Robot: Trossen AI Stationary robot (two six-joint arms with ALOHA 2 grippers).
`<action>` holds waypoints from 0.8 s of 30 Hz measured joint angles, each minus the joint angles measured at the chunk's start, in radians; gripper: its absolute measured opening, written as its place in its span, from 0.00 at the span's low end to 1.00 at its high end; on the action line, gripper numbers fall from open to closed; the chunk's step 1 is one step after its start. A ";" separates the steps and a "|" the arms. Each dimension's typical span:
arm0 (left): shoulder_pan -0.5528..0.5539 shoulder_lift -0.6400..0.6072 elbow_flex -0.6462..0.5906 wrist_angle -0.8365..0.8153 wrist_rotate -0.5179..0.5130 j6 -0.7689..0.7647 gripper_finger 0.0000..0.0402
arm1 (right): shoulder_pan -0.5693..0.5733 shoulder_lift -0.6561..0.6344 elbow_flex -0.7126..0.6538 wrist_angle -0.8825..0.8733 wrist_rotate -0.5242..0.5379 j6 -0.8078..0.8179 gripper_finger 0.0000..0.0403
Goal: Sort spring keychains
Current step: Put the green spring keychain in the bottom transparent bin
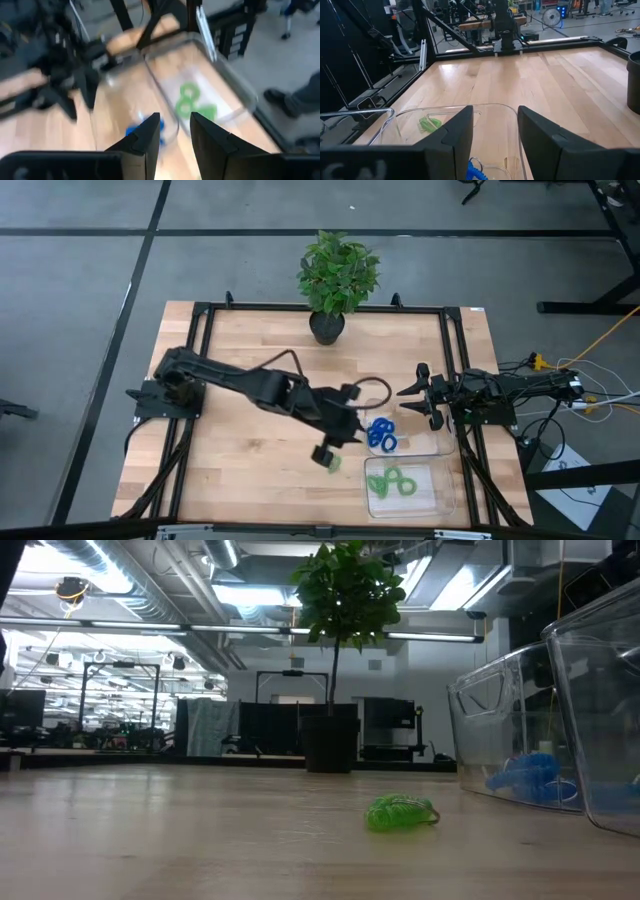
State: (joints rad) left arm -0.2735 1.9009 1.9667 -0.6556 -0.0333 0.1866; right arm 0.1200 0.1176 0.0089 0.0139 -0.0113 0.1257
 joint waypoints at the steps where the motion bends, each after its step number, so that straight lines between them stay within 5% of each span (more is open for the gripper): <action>1: 0.004 -0.009 0.000 -0.040 0.000 -0.001 0.25 | 0.000 0.000 0.000 0.000 0.000 0.000 0.38; 7: 0.015 -0.014 -0.012 -0.255 0.000 -0.044 0.25 | 0.000 0.000 0.000 0.000 0.000 0.000 0.38; 24: 0.014 -0.012 -0.267 -0.195 0.008 -0.191 0.25 | 0.000 0.000 0.000 0.000 0.000 0.000 0.38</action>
State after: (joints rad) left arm -0.2596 1.8885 1.7001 -0.8503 -0.0257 -0.0048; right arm 0.1200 0.1175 0.0088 0.0139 -0.0113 0.1257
